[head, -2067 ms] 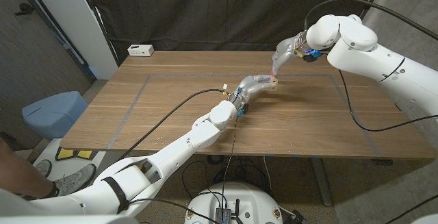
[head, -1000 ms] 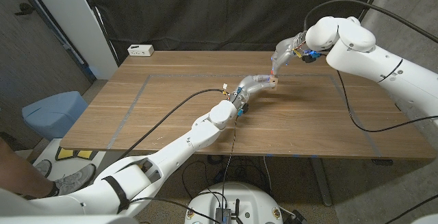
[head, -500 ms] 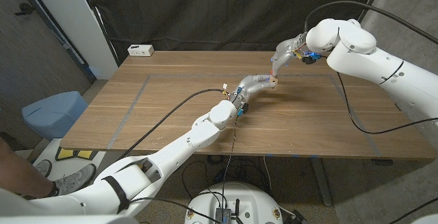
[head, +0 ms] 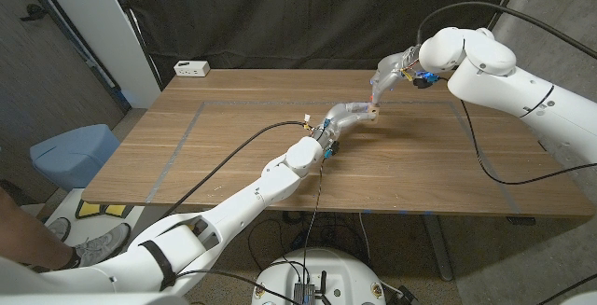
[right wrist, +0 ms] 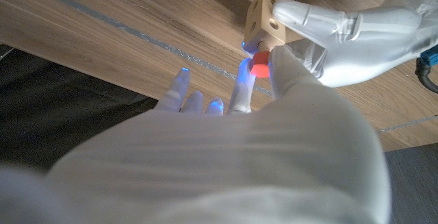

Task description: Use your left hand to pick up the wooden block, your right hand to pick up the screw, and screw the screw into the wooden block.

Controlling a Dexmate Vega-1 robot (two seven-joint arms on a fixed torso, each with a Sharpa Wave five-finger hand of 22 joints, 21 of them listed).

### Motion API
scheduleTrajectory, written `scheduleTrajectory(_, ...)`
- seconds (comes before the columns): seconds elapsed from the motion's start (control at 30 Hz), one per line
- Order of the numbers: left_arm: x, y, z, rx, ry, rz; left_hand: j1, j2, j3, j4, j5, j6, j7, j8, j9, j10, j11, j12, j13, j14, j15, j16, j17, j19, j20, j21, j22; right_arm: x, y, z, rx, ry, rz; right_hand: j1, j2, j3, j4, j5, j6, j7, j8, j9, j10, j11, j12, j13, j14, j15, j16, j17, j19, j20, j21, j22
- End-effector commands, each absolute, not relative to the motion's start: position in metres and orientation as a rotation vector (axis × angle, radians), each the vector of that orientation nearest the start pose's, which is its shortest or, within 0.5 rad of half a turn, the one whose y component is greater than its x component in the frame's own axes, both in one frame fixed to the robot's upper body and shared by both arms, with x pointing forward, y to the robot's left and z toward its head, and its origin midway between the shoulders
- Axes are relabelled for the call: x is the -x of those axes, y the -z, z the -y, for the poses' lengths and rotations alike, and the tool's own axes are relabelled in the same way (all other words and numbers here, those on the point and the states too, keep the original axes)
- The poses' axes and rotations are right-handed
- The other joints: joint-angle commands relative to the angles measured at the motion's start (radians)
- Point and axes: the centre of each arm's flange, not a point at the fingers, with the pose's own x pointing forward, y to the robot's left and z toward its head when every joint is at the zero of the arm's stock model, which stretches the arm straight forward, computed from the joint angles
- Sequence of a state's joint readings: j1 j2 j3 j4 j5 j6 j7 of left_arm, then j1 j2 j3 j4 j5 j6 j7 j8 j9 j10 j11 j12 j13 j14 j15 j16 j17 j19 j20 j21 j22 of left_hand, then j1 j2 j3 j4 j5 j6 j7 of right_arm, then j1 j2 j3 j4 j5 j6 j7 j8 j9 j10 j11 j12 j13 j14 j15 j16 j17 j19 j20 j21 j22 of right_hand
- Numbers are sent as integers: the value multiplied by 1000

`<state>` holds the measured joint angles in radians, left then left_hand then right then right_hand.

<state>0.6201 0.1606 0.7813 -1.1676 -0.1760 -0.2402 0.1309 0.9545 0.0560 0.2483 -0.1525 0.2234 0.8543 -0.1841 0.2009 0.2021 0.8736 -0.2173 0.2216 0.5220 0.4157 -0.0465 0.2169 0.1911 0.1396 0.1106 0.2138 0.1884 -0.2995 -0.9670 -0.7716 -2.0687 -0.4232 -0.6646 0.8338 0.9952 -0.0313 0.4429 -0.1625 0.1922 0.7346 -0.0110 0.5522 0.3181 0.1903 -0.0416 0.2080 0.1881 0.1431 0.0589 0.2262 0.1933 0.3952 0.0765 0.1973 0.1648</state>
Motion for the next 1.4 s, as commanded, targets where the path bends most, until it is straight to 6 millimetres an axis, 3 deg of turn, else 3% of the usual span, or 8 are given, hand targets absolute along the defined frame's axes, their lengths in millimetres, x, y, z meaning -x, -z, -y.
scheduleTrajectory(0.03, -640, 28, 10, -336, 483, 654, 8, 14, 4, 4, 5, 18, 9, 10, 5, 6, -2, 6, 12, 9, -63, -2, 1, 1, 7, 6, 4, -537, -157, 218, 1578, -233, 133, 5, 10, -2, 5, -3, 17, -1, 10, 2, 16, -3, 5, 4, 16, -1, 9, 3, 14, -2, 5, 5)
scheduleTrajectory(0.7, -639, 26, 11, -340, 495, 656, 6, 15, 4, 5, 5, 19, 8, 10, 5, 6, -2, 5, 12, 11, -63, -3, 0, 2, 8, 6, 4, -532, -152, 219, 1583, -190, 137, -24, 27, -18, 21, -5, 62, 4, 30, -6, 73, -14, 9, 4, 54, -27, 16, 4, 42, -5, 6, 4)
scheduleTrajectory(1.4, -639, 29, 10, -339, 497, 653, 6, 15, 7, 4, 6, 19, 9, 10, 4, 6, -1, 5, 13, 16, -65, -3, -1, 4, 6, 7, 4, -530, -148, 217, 1613, -146, 119, -107, 38, -57, 54, -15, 124, 6, 44, -23, 134, -21, 11, 3, 87, -51, 17, 3, 63, -11, 3, 5)
